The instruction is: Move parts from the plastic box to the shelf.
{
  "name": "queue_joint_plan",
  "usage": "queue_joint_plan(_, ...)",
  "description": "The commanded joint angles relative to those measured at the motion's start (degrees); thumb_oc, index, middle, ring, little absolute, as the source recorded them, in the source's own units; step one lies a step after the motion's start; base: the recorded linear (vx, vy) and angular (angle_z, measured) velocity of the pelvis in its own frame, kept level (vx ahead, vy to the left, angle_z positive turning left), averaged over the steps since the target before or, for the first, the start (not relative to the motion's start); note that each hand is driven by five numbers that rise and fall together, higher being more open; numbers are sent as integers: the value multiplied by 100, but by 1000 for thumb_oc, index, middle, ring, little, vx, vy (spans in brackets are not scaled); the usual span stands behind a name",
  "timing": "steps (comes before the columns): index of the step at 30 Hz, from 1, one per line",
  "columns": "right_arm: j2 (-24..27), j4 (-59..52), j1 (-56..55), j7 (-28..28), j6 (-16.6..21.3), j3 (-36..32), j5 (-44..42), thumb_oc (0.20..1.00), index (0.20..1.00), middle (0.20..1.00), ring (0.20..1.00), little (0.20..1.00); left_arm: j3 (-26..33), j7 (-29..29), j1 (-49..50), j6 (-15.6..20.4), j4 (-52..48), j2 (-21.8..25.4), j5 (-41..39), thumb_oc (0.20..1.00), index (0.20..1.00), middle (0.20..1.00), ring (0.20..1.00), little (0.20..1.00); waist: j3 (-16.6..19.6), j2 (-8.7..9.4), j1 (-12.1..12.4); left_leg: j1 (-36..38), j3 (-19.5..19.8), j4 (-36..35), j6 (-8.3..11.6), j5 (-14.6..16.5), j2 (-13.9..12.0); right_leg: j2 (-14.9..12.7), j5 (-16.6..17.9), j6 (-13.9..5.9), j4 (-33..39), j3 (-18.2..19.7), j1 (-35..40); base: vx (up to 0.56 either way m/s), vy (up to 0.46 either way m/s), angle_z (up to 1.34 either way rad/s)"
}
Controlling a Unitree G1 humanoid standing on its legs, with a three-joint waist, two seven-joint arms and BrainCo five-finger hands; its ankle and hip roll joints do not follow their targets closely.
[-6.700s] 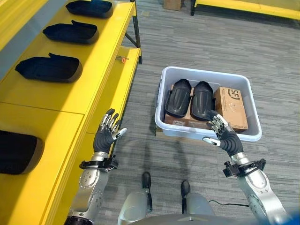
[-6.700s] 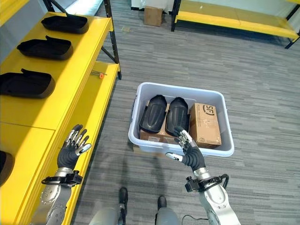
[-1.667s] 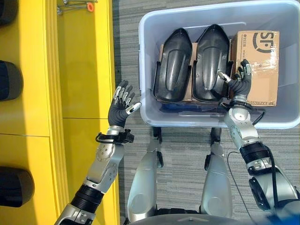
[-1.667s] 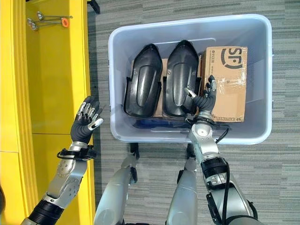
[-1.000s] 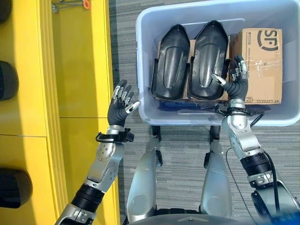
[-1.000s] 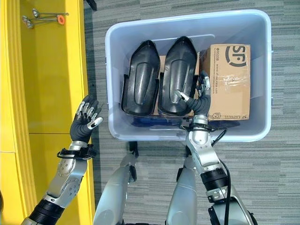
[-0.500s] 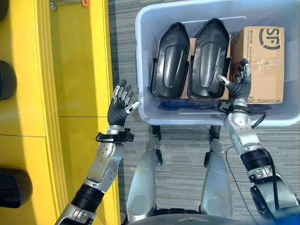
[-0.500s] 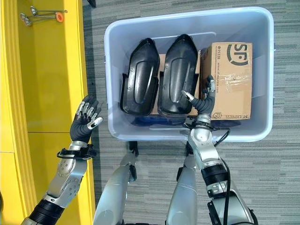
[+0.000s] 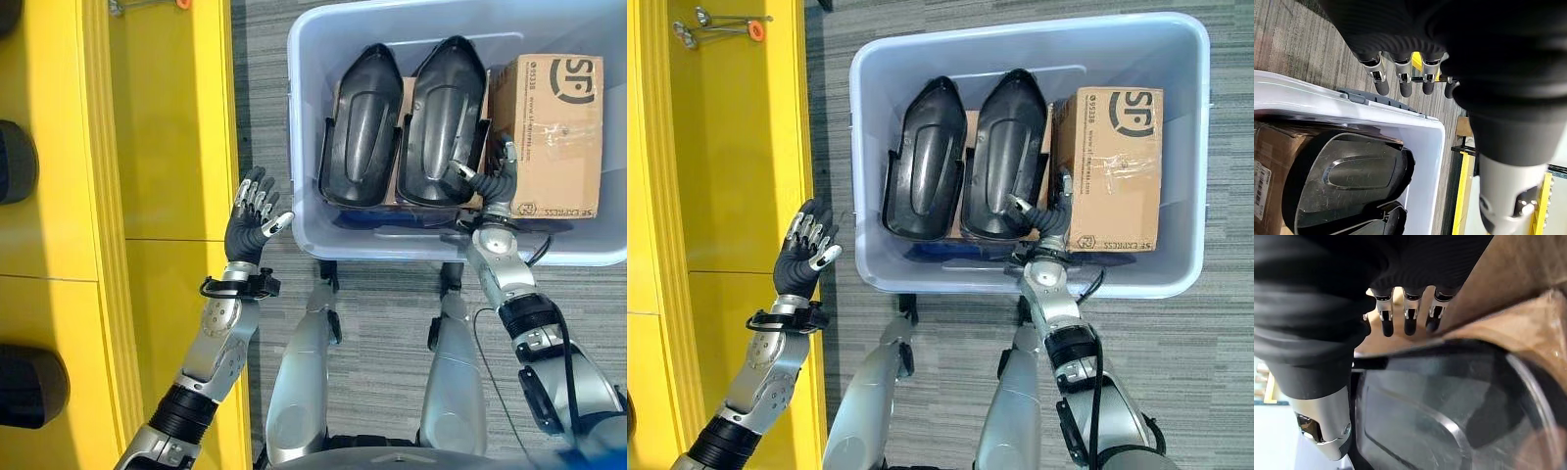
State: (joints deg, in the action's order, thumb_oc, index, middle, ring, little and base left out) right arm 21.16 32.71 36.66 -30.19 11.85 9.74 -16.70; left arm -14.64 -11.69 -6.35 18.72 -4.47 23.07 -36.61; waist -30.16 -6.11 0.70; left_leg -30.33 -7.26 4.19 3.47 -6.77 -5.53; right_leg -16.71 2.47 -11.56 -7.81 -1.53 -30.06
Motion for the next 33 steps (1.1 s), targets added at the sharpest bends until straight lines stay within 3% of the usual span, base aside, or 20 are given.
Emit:
queue_joint_plan(1, 107, 38, 231, -7, 115, -16, -75, 1000, 1000, 1000, 1000, 1000, 83, -44, 123, 393, -692, 282, 29, 1000, 1000, 1000, 1000, 1000, 36, 32, 74, -71, 148, 567, 275, 574, -378, -197, 109, 122, -258, 31, -97, -2, 2, 4)
queue_joint_plan(7, 438, 1191, 1046, -37, 46, 76, -363, 1000, 1000, 1000, 1000, 1000, 18, -88, 42, 440, -673, 314, 2, 1000, 1000, 1000, 1000, 1000, 36, -15, 149, -163, 125, 532, 281, 562, -380, -164, 87, 139, -326, 42, -266, 0, 0, 0)
queue_joint_plan(19, 912, 2334, 1855, -110, 6, 137, -660, 1000, 1000, 1000, 1000, 1000, -38, -121, -17, 506, -604, 425, -54, 1000, 1000, 1000, 1000, 1000, 36, -85, 189, -519, 139, 679, 279, 596, -390, -102, 7, 155, -581, 107, -692, 0, -1, 0)
queue_joint_plan(30, 854, 3955, 2371, 474, -298, 438, -1088, 1000, 1000, 1000, 1000, 1000, -147, -89, -128, 501, -629, 456, -93, 1000, 1000, 1000, 1000, 1000, 36, -201, 320, -917, 229, 1019, 237, 725, -391, -54, -146, 196, -944, 125, -1068, 0, -5, 2)
queue_joint_plan(31, 848, 4133, 2378, 568, -343, 381, -1247, 551, 551, 551, 551, 551, -160, -79, -170, 489, -608, 460, -89, 1000, 1000, 1000, 1000, 1000, 36, -222, 337, -931, 245, 1045, 229, 739, -389, -60, -158, 198, -960, 134, -1068, 2, -6, 8)
queue_joint_plan(32, 831, 4246, 2379, 715, -367, 315, -1460, 200, 200, 200, 200, 200, -197, -38, -210, 479, -586, 440, -93, 1000, 1000, 1000, 1000, 1000, 36, -245, 356, -947, 253, 1085, 222, 755, -384, -62, -178, 200, -984, 134, -1068, 4, -4, 7)
queue_joint_plan(33, 840, 4301, 2361, 753, -367, 249, -1617, 200, 200, 200, 200, 200, -214, -32, -229, 477, -567, 425, -101, 1000, 1000, 1000, 1000, 1000, 36, -253, 367, -938, 253, 1100, 221, 764, -380, -62, -188, 198, -994, 136, -1058, 8, -5, 5)
